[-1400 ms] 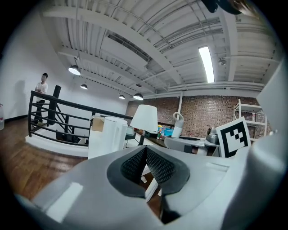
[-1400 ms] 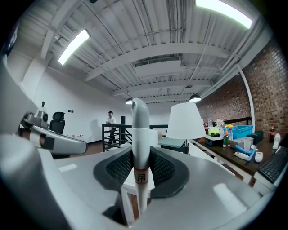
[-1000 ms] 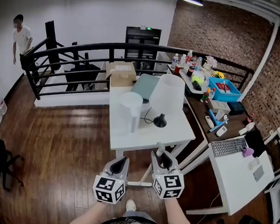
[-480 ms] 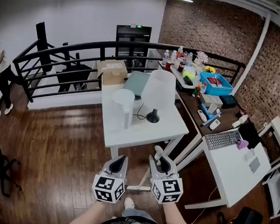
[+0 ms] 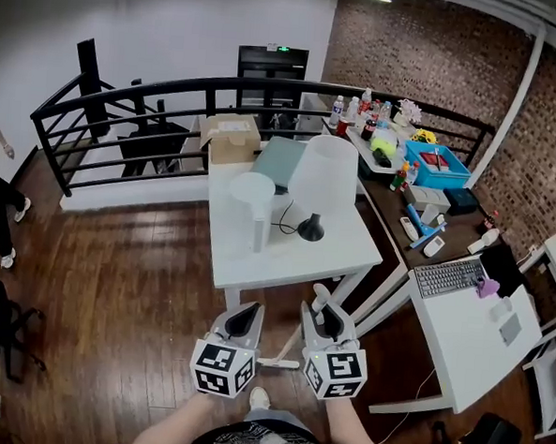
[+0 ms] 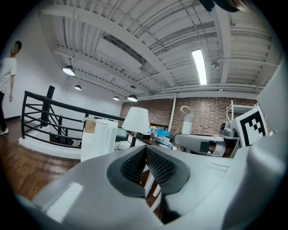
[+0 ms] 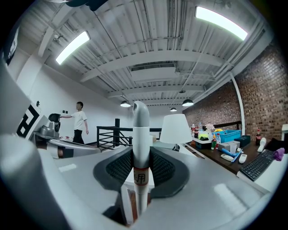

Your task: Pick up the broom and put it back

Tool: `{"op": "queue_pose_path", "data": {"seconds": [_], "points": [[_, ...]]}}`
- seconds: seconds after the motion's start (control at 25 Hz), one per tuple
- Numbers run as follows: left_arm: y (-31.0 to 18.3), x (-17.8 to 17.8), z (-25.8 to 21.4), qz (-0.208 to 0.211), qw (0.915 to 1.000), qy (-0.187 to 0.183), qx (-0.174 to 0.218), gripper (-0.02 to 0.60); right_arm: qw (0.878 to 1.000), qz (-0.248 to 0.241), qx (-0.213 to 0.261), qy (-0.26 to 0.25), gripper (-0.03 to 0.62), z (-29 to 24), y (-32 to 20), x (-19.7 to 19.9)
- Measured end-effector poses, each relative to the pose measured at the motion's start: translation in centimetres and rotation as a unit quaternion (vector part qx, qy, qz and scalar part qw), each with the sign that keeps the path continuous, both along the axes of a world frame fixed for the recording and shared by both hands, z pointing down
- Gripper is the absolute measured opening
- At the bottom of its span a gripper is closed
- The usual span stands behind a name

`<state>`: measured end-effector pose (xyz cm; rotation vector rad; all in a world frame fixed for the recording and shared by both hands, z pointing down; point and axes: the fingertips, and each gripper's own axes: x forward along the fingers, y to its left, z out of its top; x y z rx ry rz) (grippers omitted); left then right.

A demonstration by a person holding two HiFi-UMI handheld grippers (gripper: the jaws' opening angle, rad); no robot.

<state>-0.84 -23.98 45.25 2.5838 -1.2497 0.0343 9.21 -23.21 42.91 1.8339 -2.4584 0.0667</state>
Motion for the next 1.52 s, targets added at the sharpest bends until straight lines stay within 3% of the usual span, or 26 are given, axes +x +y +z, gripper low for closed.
{"op": "queue_pose_path", "data": {"seconds": [1.2, 1.52], "points": [[-5.3, 0.2, 4.0, -0.025, 0.9985, -0.038, -0.028, 0.005, 0.995, -0.070, -0.066, 0.023, 0.095, 11.9, -10.2, -2.6], [-6.2, -0.3, 5.1, -0.050, 0.9970, -0.042, -0.042, 0.005, 0.990, -0.095, -0.097, 0.039, 0.095, 15.3, -12.4, -3.4]]}}
